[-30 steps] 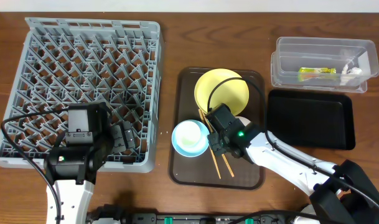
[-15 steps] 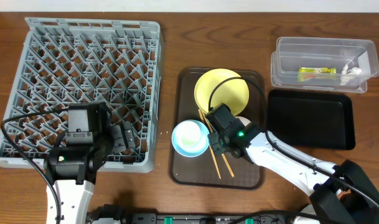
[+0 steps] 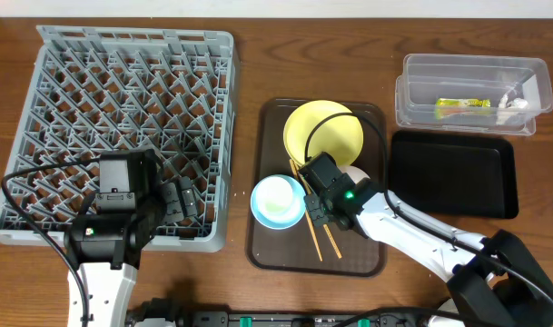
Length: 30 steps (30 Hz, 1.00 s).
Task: Sort waste into correct bins and load items into the dishwasher
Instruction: 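Grasp the rim of the pink rice bowl with the right gripper, then tip the pink bowl over the black tray to dump the rice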
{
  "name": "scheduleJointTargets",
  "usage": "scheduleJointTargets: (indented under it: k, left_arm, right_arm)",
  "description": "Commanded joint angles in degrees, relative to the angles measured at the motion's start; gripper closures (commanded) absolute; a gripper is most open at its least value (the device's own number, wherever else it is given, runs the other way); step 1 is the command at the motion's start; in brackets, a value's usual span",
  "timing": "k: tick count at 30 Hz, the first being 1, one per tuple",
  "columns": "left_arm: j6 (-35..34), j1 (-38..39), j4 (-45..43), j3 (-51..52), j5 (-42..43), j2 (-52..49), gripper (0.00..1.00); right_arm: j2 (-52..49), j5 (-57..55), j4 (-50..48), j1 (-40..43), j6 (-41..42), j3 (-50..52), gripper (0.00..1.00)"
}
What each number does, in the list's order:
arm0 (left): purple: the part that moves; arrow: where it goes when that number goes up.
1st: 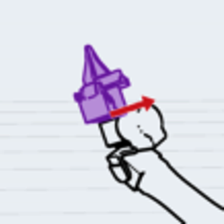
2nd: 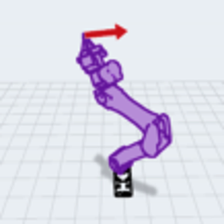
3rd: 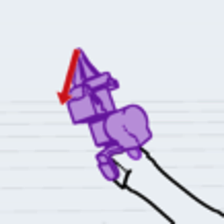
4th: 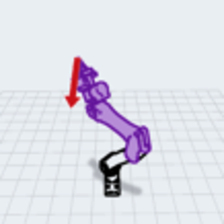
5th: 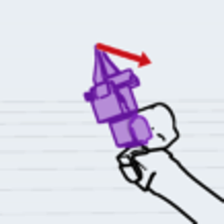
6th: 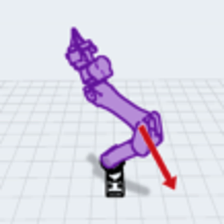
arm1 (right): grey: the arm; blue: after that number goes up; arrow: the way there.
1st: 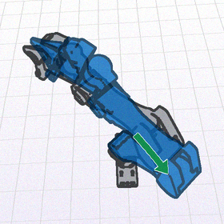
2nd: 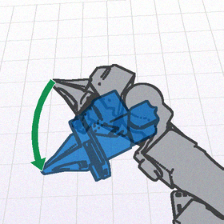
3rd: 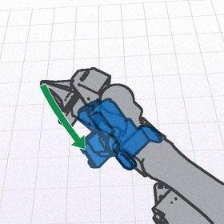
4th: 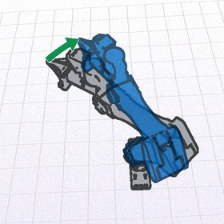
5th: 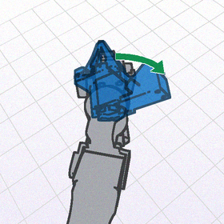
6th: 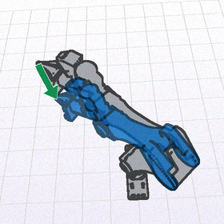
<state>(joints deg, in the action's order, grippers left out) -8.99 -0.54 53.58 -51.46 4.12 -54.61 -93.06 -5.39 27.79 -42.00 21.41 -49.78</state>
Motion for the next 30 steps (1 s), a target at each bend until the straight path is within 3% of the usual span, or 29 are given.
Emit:
scheduleJointTargets:
  k: [1, 12, 19, 26, 30]
  left_arm:
    - [0.1, 0.3, 0.2, -1.3, -0.1, 0.0, 0.05]
    - [0.1, 0.3, 0.2, -1.3, -0.1, 0.0, 0.05]
    - [0.1, 0.3, 0.2, -1.3, -0.1, 0.0, 0.05]
    - [0.1, 0.3, 0.2, -1.3, -0.1, 0.0, 0.05]
    - [0.1, 0.3, 0.2, -1.3, -0.1, 0.0, 0.05]
  right_arm:
    - [0.8, 0.9, 1.5, 0.1, 0.8, -1.5, 0.99]
    - [10.6, 1.7, 9.5, 9.8, -0.8, -10.6, 0.99]
    - [12.2, 18.1, 11.0, 27.2, -1.0, -10.0, 0.99]
    - [10.5, 38.1, 10.8, 42.1, -7.6, -7.7, 0.99]
    - [8.7, 45.5, 9.5, 47.1, -8.7, -5.6, 0.99]
